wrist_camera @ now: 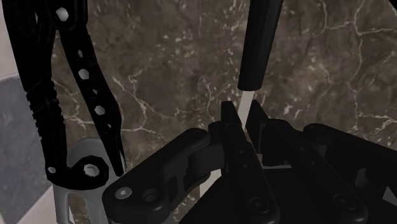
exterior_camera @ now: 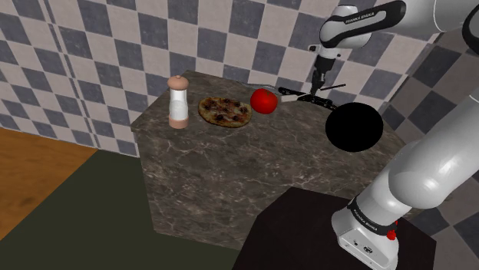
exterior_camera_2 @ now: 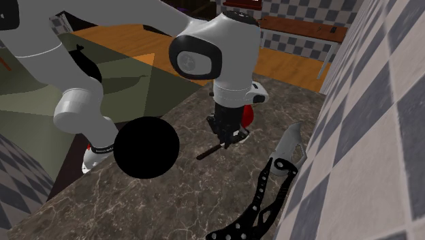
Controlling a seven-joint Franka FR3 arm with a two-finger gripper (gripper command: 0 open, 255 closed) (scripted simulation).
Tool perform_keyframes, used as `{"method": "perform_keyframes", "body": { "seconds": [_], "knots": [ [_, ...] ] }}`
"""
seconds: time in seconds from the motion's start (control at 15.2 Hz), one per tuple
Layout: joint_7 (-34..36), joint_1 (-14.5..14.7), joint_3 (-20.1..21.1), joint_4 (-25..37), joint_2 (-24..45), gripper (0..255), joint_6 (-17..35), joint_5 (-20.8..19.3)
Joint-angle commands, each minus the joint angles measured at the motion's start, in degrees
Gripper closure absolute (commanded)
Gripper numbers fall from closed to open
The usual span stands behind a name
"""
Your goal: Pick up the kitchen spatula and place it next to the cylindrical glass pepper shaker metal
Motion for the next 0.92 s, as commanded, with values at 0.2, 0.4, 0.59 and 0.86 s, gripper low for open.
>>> {"method": "perform_keyframes", "body": {
  "seconds": [0.2, 0.4, 0.59, 0.86],
  "knots": [
    [0.14, 0.11, 0.24, 3.01, -1.01, 255, -3.95, -0.33],
    [0.17, 0.17, 0.39, 4.85, -1.51, 255, -6.25, -0.48],
    [0.15, 0.23, 0.52, 6.81, -1.89, 255, -8.54, -0.56],
    [0.06, 0.31, 0.67, 9.59, -2.20, 255, -11.60, -0.60]
  ]
}}
